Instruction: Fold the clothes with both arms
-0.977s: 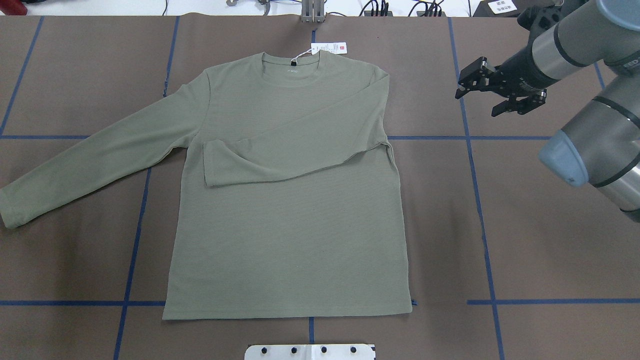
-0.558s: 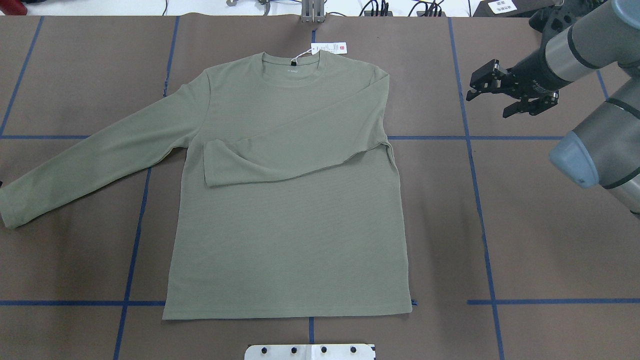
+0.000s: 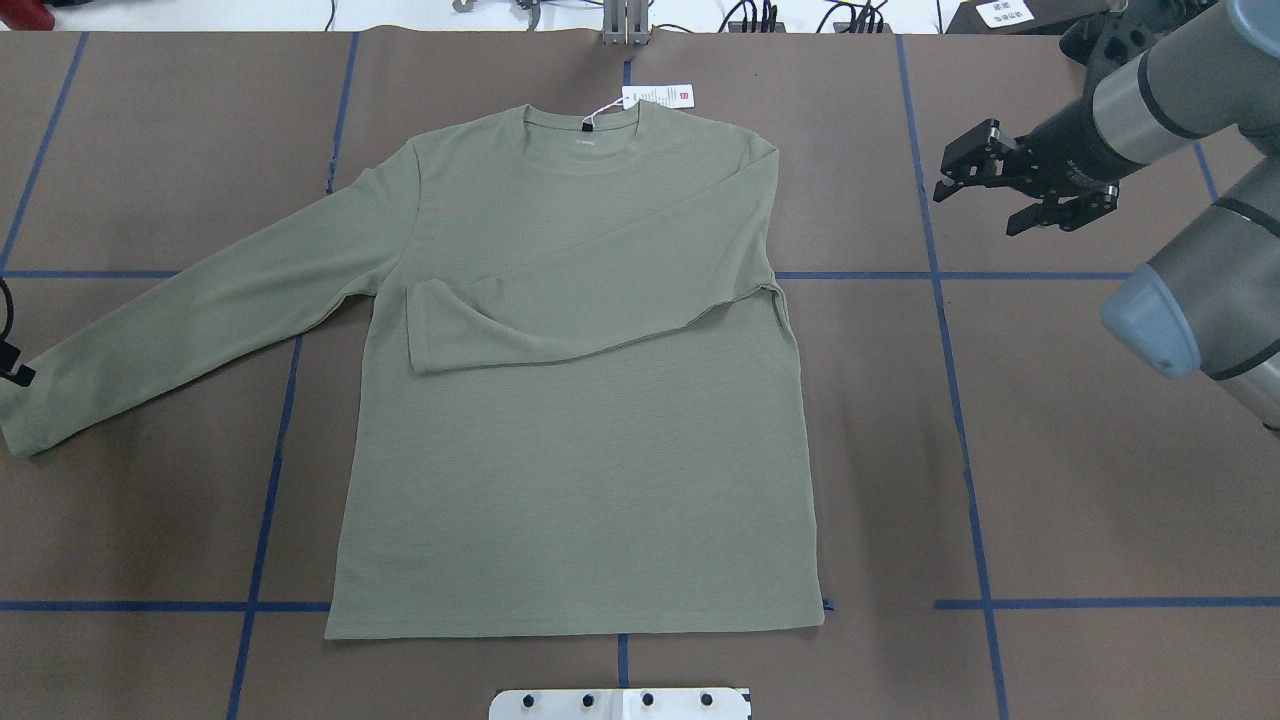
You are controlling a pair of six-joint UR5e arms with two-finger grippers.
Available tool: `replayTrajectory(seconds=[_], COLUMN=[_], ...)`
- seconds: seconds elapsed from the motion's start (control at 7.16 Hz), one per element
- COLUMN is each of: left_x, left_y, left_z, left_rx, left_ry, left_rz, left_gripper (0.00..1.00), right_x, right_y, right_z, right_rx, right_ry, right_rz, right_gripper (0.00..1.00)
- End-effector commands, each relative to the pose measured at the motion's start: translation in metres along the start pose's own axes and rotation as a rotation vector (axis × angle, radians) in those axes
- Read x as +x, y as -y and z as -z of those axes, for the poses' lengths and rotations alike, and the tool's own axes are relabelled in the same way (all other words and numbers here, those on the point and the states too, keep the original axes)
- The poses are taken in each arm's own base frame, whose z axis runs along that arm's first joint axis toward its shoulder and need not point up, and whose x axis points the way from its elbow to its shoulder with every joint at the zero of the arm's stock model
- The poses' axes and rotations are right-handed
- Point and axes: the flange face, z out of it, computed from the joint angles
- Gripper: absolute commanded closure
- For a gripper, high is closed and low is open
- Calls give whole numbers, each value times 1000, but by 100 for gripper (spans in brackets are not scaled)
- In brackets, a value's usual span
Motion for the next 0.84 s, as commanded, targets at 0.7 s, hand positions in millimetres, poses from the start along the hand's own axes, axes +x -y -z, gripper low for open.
replayTrajectory(seconds=[0.7], left_x=[-3], left_y=[-6], left_z=[-4], left_rx=[-11], left_ry=[-1], left_rz=[3], left_gripper=[39], right_x=[0], right_y=[-3], right_z=[5], right_rx=[2], right_ry=[7], right_rz=[4], right_gripper=[8])
